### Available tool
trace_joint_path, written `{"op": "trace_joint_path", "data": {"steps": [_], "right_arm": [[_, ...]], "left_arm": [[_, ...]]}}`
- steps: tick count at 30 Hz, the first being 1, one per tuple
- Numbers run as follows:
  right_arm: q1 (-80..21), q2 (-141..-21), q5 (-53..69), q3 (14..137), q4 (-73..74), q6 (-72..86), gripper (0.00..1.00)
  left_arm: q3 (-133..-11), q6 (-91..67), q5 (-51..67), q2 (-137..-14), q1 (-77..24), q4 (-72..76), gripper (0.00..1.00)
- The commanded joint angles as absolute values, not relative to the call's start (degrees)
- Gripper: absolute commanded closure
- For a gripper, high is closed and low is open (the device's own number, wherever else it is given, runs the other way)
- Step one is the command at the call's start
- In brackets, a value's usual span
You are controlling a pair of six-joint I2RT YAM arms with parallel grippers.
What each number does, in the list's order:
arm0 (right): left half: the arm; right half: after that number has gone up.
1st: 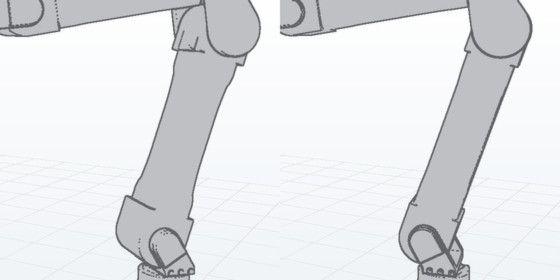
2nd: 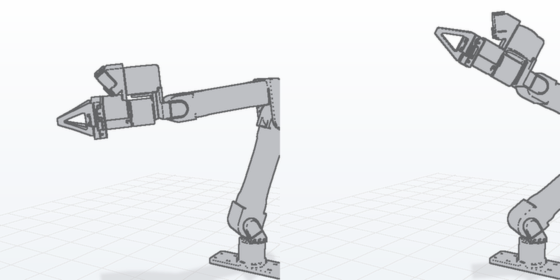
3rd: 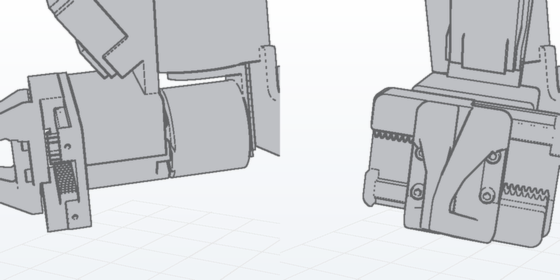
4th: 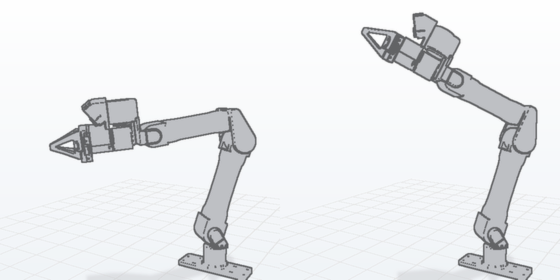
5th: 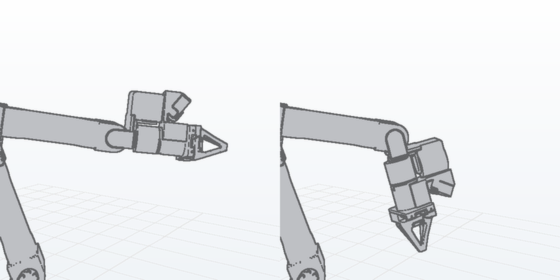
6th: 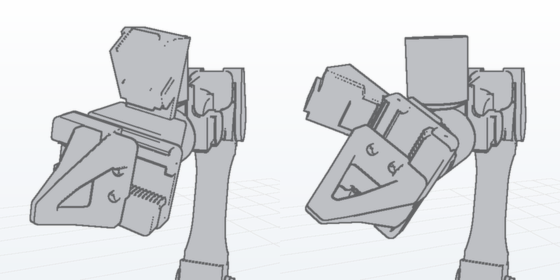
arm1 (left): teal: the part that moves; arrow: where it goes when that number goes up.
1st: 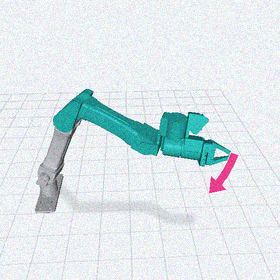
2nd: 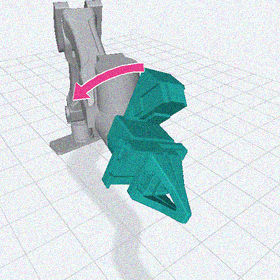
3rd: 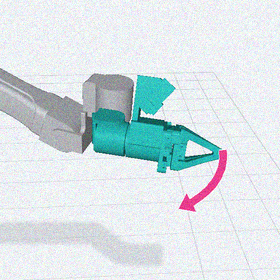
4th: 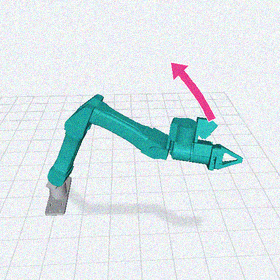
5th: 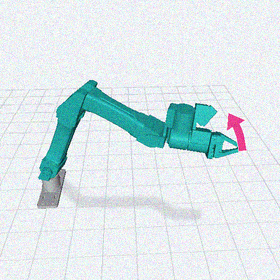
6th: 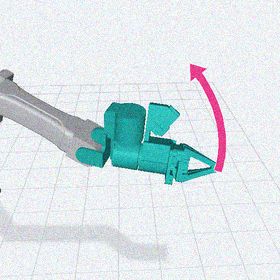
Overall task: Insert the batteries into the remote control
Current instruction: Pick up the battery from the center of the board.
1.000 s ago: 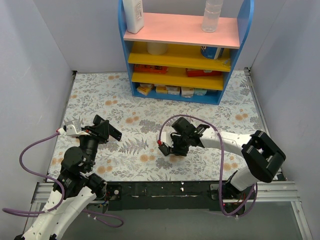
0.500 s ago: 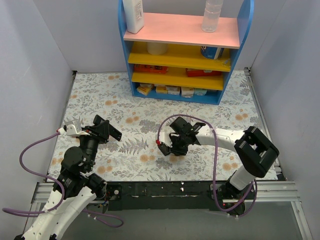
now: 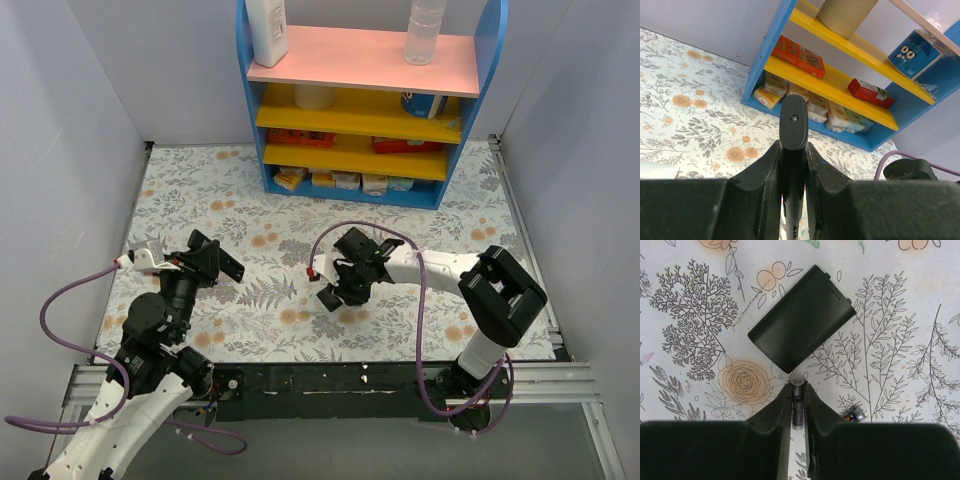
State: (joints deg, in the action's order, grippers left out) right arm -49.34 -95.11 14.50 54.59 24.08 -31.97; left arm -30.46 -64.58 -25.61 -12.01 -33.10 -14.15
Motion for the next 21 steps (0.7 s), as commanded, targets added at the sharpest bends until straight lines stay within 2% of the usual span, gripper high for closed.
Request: {"op": "trace_joint_path", "data": {"steps": [1,3,4,9,14,17,21], "right_arm": [[-49.2,-98.3,12.6,54.0,28.2,-29.6,0.85],[-49.2,-97.7,12.1,53.7,28.3,-29.2,0.97],[-49.2,-96.9,12.1,53.5,28.1,-28.7,0.99],[-49.2,-92.1,13.1,52.0,25.8,-26.8,0.99],[-49.4,-81.3,12.0,48.0,17.7,-20.1,0.99],[-49.4,-75.0,10.8,45.4,12.9,-15.5,0.99],[-49.9,-66.0,10.7,41.9,6.1,-10.2,0.99]], "left_arm": [[-30.1,-64.5,-24.6,-13.0,-32.8,-13.4,1.0],[-30.1,-64.8,-24.3,-13.1,-32.9,-13.4,1.0],[-30.1,-64.9,-24.2,-13.2,-32.8,-13.4,1.0],[-29.8,-65.5,-21.9,-15.6,-32.8,-11.1,1.0],[-26.9,-68.9,-15.7,-18.5,-32.8,-6.3,1.0],[-22.4,-72.4,-9.9,-19.3,-32.9,-0.4,1.0],[-15.6,-76.2,-0.9,-22.2,-32.8,14.7,1.0]]}}
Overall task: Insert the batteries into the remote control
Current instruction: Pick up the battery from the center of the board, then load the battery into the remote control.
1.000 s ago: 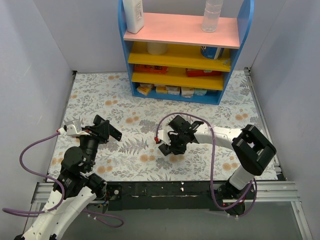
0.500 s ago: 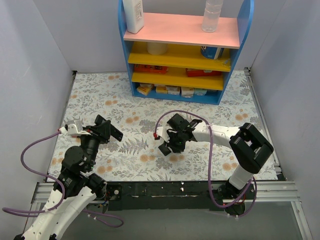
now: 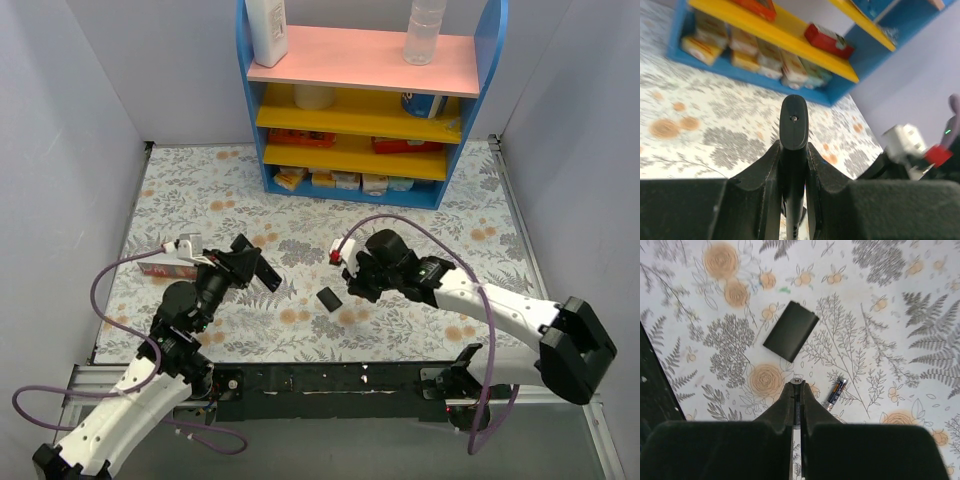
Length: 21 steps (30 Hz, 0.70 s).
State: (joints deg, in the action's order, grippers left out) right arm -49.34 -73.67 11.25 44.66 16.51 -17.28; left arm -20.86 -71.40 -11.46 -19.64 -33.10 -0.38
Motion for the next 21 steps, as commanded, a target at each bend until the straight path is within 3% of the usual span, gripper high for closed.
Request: {"op": "trace_joint_path", "data": {"steps": [1,12,17,21], "right_arm": [[-50.2,-64.6,10.5,41.3,4.1,-7.4,0.99],[-58.1,-52.4,3.7,31.4,-26.3,7.5,0.99],[-63.6,-54.2,-1.5,26.7,-40.5,9.5,0.99],[-67.0,-56.9,-6.2,26.3,-43.7,8.7,0.99]], "left_arm": [[-14.3,-76.8,3.0,-23.5,-32.8,17.5,1.0],[-5.4,-89.0,13.3,-45.3,-33.4,54.4,1.0],[-3.6,-93.8,13.2,-51.8,-34.4,61.9,1.0],[-3.3,-95.8,12.9,-52.3,-35.0,63.6,1.0]]}}
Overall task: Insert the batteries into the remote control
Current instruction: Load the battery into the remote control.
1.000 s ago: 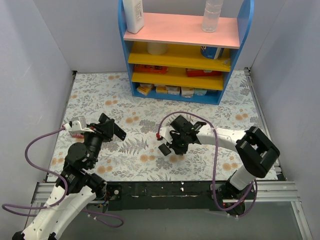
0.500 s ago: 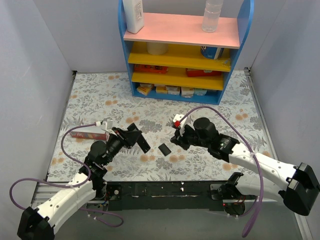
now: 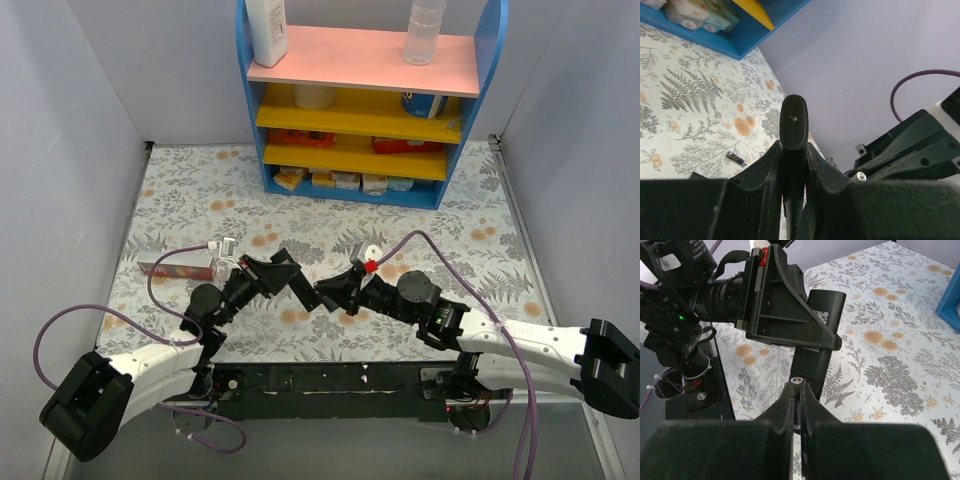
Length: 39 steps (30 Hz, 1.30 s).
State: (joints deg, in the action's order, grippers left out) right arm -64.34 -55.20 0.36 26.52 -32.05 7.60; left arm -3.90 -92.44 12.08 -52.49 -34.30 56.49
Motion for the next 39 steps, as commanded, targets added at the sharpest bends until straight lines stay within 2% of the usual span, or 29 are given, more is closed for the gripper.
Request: {"op": "trace_joint_path", "data": {"steps": [1,12,39], "right_arm": [[-68.2,-57.2,-6.7,26.2,-44.5,8.4,0.99],[-71.1,-61.9,-10.5,27.2,-45.9,9.2,0.99],[-72.7,-68.6,-16.8,27.9,-44.0,11.3,0.99]], "left_arm": [[-3.3,-95.9,12.3,-52.0,-35.1,63.3,1.0],[-2.9,-96.6,10.2,-46.8,-35.8,59.2,1.0],[-3.0,-97.1,10.3,-47.6,-36.0,62.2,1.0]]}}
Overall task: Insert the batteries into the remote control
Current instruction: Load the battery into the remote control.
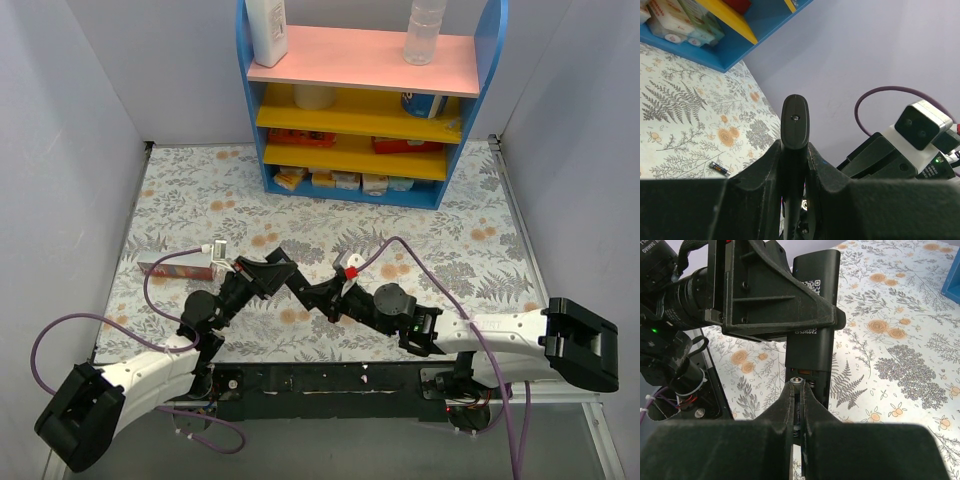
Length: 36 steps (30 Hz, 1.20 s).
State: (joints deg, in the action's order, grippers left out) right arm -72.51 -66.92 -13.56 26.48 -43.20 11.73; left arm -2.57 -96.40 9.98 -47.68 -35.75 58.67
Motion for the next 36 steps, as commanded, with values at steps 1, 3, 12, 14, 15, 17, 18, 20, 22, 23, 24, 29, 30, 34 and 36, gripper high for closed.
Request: {"op": "trace_joint_path", "data": {"steps": [1,3,12,14,15,17,18,20,22,23,24,29,30,34,36], "right_arm": [[-72.6,-69.1,-16.9,27.9,-43.9,11.3,0.99],[-72.6,-70.2,-17.0,28.1,-43.8,11.3,0.99],[-72.7,-75.1,-17.1,28.0,-44.2,11.3,0.99],[-72.6,-76.7,-17.8,28.0,-44.6,11.8,0.99],[-72.6,-77.3,-18.4,28.0,-45.0,11.9,0.99],[-72.6,-78.8,-19.9,27.8,-45.4,12.6,0.99],[-72.6,-79.3,-20.3,27.6,-46.2,13.1,0.99],[-72.6,-80.7,-21.5,27.1,-47.5,14.1,0.99],[-72.4,-81.4,-22.0,25.9,-50.0,14.7,0.99],[-72.3,-82.0,-22.8,25.5,-51.0,15.5,0.99],[-72.2,-82.3,-23.0,24.6,-51.8,15.9,0.99],[-70.6,-84.0,-20.4,23.0,-56.7,17.7,0.99],[-70.5,-84.3,-19.6,23.0,-57.1,17.7,0.99],[-70.5,-85.6,-15.6,23.2,-58.8,17.1,0.98],[-70.5,-86.0,-14.8,23.6,-59.2,16.9,0.96]], "left_arm": [[-3.0,-97.3,10.4,-47.9,-35.9,62.7,1.0],[-2.9,-97.5,10.5,-48.2,-35.9,63.1,1.0],[-3.7,-97.5,10.5,-48.6,-35.9,63.6,1.0],[-3.5,-98.0,10.3,-49.1,-35.9,64.2,1.0],[-3.4,-98.3,10.2,-49.5,-35.9,64.7,1.0],[-3.0,-99.1,9.6,-50.3,-35.9,66.9,1.0],[-2.7,-99.9,9.7,-51.3,-36.0,67.8,1.0],[-2.6,-100.7,9.7,-52.4,-36.0,70.0,1.0],[-2.5,-101.8,9.9,-54.3,-36.2,72.8,1.0],[-2.5,-102.3,10.2,-54.8,-36.2,73.9,1.0],[-2.2,-102.7,10.2,-55.3,-36.3,75.0,1.0],[-2.9,-103.5,10.2,-58.0,-36.9,78.6,1.0],[-3.2,-103.4,10.3,-58.5,-37.4,78.8,1.0],[-3.6,-103.3,10.4,-61.3,-38.2,81.7,1.0],[-3.7,-103.6,10.5,-62.8,-38.6,82.4,1.0]]}}
